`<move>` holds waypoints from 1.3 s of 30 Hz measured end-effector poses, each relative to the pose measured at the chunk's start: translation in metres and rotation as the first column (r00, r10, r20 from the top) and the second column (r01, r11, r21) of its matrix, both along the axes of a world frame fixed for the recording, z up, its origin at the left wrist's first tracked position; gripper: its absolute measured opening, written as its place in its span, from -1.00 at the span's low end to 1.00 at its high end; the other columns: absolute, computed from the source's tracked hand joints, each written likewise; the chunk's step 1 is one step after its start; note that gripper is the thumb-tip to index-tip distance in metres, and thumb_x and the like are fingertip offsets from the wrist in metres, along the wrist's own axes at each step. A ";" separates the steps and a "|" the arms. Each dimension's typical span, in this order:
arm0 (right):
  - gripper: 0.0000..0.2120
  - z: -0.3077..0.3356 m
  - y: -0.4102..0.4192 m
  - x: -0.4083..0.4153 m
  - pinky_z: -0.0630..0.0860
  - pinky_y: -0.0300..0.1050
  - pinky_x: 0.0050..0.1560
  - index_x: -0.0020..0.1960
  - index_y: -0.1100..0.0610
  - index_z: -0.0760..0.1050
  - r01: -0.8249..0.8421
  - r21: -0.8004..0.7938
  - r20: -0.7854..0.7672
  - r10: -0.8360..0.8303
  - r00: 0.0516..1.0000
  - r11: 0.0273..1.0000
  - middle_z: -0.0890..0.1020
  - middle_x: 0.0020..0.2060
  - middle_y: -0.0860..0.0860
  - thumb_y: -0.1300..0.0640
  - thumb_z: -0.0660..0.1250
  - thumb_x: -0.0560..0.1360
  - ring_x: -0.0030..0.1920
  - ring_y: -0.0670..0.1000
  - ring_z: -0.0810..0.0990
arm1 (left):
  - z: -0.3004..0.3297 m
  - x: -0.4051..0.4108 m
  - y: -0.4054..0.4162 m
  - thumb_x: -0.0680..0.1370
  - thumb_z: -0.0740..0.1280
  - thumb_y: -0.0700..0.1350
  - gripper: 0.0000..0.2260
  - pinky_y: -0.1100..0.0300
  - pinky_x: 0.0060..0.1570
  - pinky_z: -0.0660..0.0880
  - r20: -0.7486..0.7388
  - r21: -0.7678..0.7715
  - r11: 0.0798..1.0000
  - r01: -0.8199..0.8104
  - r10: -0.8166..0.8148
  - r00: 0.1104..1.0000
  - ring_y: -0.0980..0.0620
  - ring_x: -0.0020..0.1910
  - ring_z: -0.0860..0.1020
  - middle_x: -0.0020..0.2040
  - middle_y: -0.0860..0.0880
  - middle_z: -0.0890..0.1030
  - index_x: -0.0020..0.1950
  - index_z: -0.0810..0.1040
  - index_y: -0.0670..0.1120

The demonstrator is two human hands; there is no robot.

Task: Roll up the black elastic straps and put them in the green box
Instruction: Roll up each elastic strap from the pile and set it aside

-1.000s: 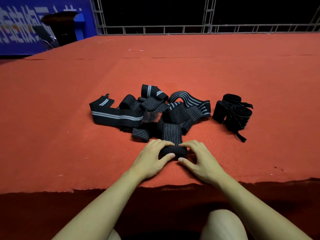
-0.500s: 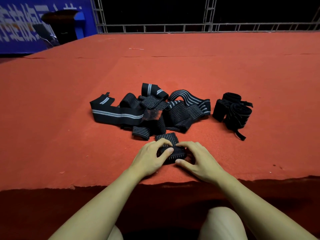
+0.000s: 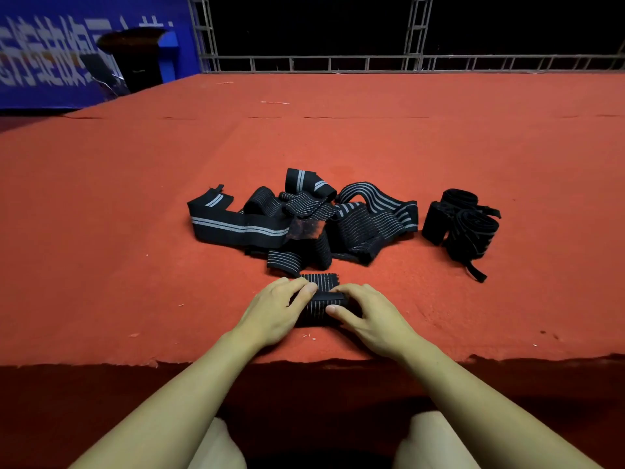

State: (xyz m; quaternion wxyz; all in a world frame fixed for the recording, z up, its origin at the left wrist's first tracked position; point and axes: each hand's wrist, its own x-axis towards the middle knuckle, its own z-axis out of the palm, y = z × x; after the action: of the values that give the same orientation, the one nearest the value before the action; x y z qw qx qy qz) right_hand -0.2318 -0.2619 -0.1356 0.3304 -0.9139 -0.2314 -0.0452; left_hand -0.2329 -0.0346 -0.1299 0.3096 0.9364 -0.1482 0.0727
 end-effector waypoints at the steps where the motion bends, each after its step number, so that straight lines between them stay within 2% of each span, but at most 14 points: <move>1: -0.68 0.002 0.003 0.000 0.44 -0.09 0.17 0.29 -0.08 0.55 -0.007 0.007 -0.004 0.007 1.000 1.000 0.61 0.02 -0.25 -0.18 0.32 0.60 0.05 -0.13 0.51 | 0.000 -0.003 0.003 0.64 0.05 0.28 -0.69 0.07 -0.01 0.40 0.025 -0.004 1.000 0.017 -0.017 1.000 0.11 -0.07 0.49 -0.16 0.11 0.52 -0.02 0.51 0.19; 4: -0.74 0.007 0.010 0.001 0.43 -0.13 0.12 0.26 -0.04 0.59 0.004 0.037 -0.039 -0.003 0.999 0.999 0.52 -0.15 -0.31 -0.09 0.32 0.63 0.00 -0.10 0.55 | -0.003 -0.010 0.011 0.61 0.16 0.28 -0.69 0.16 0.16 0.43 0.091 -0.041 0.997 0.064 -0.060 0.994 0.17 0.09 0.48 0.02 0.18 0.50 0.14 0.56 0.14; 6: -0.77 0.007 0.012 0.000 0.42 -0.13 0.08 0.21 -0.02 0.62 0.006 0.048 -0.044 -0.004 0.999 0.999 0.51 -0.18 -0.31 -0.08 0.32 0.64 -0.03 -0.10 0.55 | -0.004 -0.016 0.012 0.59 0.27 0.20 -0.69 0.20 0.21 0.41 0.142 -0.044 0.994 0.096 -0.089 0.986 0.14 0.14 0.48 0.10 0.18 0.48 0.26 0.52 0.10; 9: -0.66 0.005 0.012 -0.003 0.36 -0.17 0.05 0.14 -0.04 0.62 -0.047 0.020 0.003 0.047 0.999 0.999 0.60 -0.10 -0.25 -0.23 0.23 0.61 -0.03 -0.16 0.47 | -0.004 -0.021 0.010 0.58 0.35 0.13 -0.72 0.13 0.16 0.41 0.268 0.071 0.988 0.135 -0.149 0.952 0.09 0.10 0.47 0.09 0.15 0.51 0.23 0.52 0.07; 11: -0.53 0.001 0.010 -0.003 0.39 -0.17 0.12 0.15 -0.02 0.63 -0.057 0.016 0.011 0.057 0.998 0.998 0.58 -0.01 -0.19 -0.32 0.16 0.57 0.02 -0.15 0.46 | -0.006 -0.021 0.010 0.57 0.35 0.18 -0.71 0.13 0.15 0.38 0.300 0.122 0.984 0.127 -0.158 0.941 0.09 0.11 0.46 0.10 0.16 0.52 0.22 0.54 0.07; 14: -0.53 0.001 0.010 -0.003 0.41 -0.16 0.25 0.24 -0.03 0.60 -0.049 0.049 0.008 0.049 0.999 0.998 0.53 0.09 -0.18 -0.31 0.19 0.55 0.15 -0.15 0.46 | -0.011 -0.018 0.011 0.57 0.33 0.21 -0.69 0.15 0.20 0.35 0.296 0.098 0.990 0.105 -0.130 0.946 0.11 0.15 0.43 0.11 0.16 0.56 0.21 0.59 0.06; 16: -0.58 0.002 0.009 -0.006 0.41 -0.19 0.28 0.30 -0.07 0.51 -0.070 0.082 0.037 0.068 0.997 0.994 0.52 0.16 -0.21 -0.25 0.29 0.54 0.20 -0.15 0.47 | -0.012 -0.015 0.012 0.58 0.30 0.22 -0.67 0.13 0.23 0.36 0.264 0.060 0.994 0.091 -0.104 0.959 0.11 0.16 0.43 0.11 0.15 0.60 0.21 0.61 0.05; 20: -0.52 0.001 0.007 -0.008 0.42 -0.21 0.20 0.29 -0.06 0.48 -0.138 0.029 0.120 0.134 0.984 0.990 0.54 0.14 -0.23 -0.21 0.46 0.46 0.13 -0.12 0.49 | -0.014 -0.014 0.013 0.58 0.22 0.27 -0.61 0.17 0.19 0.33 0.189 0.027 0.998 0.064 -0.068 0.980 0.13 0.10 0.42 0.07 0.13 0.60 0.22 0.62 0.08; 24: -0.54 0.002 0.008 -0.008 0.41 -0.25 0.12 0.23 -0.06 0.58 -0.130 0.027 0.097 0.126 0.987 0.991 0.53 -0.05 -0.38 -0.31 0.39 0.45 0.04 -0.20 0.47 | -0.010 -0.019 0.016 0.57 0.14 0.31 -0.66 0.20 0.06 0.33 0.113 -0.009 0.998 0.059 -0.058 0.992 0.15 -0.01 0.41 -0.06 0.14 0.49 0.19 0.56 0.22; 28: -0.66 0.002 0.007 -0.007 0.37 -0.25 0.06 0.09 -0.10 0.61 -0.156 0.039 0.036 0.155 0.987 0.987 0.59 -0.12 -0.30 -0.31 0.31 0.52 0.04 -0.12 0.48 | -0.001 -0.026 0.013 0.60 0.24 0.23 -0.70 0.12 0.13 0.40 0.209 0.011 0.985 0.172 -0.171 0.963 0.16 0.01 0.46 0.00 0.17 0.51 0.21 0.52 0.10; 31: -0.65 0.002 0.007 -0.007 0.37 -0.23 0.09 0.04 -0.05 0.62 -0.191 0.034 0.011 0.191 0.982 0.981 0.58 -0.13 -0.25 -0.29 0.25 0.57 0.04 -0.09 0.47 | -0.002 -0.028 0.013 0.58 0.35 0.19 -0.69 0.09 0.12 0.44 0.263 0.066 0.965 0.253 -0.262 0.928 0.08 0.02 0.50 0.06 0.13 0.49 0.20 0.49 0.03; 34: -0.66 0.001 0.006 -0.006 0.39 -0.17 0.11 -0.01 -0.07 0.62 -0.202 0.031 0.022 0.201 0.979 0.979 0.58 -0.12 -0.21 -0.29 0.23 0.58 0.05 -0.10 0.46 | -0.002 -0.029 0.012 0.56 0.41 0.16 -0.68 0.06 0.07 0.45 0.286 0.111 0.957 0.269 -0.290 0.913 0.09 -0.02 0.48 0.02 0.14 0.48 0.15 0.49 0.00; 37: -0.73 0.003 0.007 -0.007 0.41 -0.15 0.14 -0.04 -0.17 0.59 -0.178 0.045 0.014 0.177 0.984 0.983 0.56 -0.07 -0.20 -0.31 0.23 0.57 0.07 -0.10 0.46 | -0.003 -0.029 0.011 0.58 0.38 0.15 -0.72 0.07 0.06 0.45 0.286 0.102 0.958 0.269 -0.287 0.914 0.10 -0.03 0.48 -0.01 0.14 0.50 0.12 0.51 -0.02; 39: -0.76 0.004 0.008 -0.009 0.41 -0.20 0.16 0.05 -0.19 0.57 -0.164 0.066 0.013 0.163 0.986 0.984 0.54 -0.03 -0.23 -0.30 0.25 0.56 0.09 -0.12 0.48 | -0.006 -0.027 0.012 0.60 0.35 0.14 -0.75 0.07 0.07 0.46 0.263 0.075 0.963 0.258 -0.269 0.926 0.09 -0.03 0.50 -0.01 0.13 0.53 0.12 0.52 -0.02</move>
State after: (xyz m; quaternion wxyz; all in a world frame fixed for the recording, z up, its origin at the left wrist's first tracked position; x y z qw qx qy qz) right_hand -0.2409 -0.2534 -0.1316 0.3626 -0.8800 -0.3053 -0.0290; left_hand -0.2602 -0.0225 -0.1355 0.2748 0.8951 -0.3150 0.1550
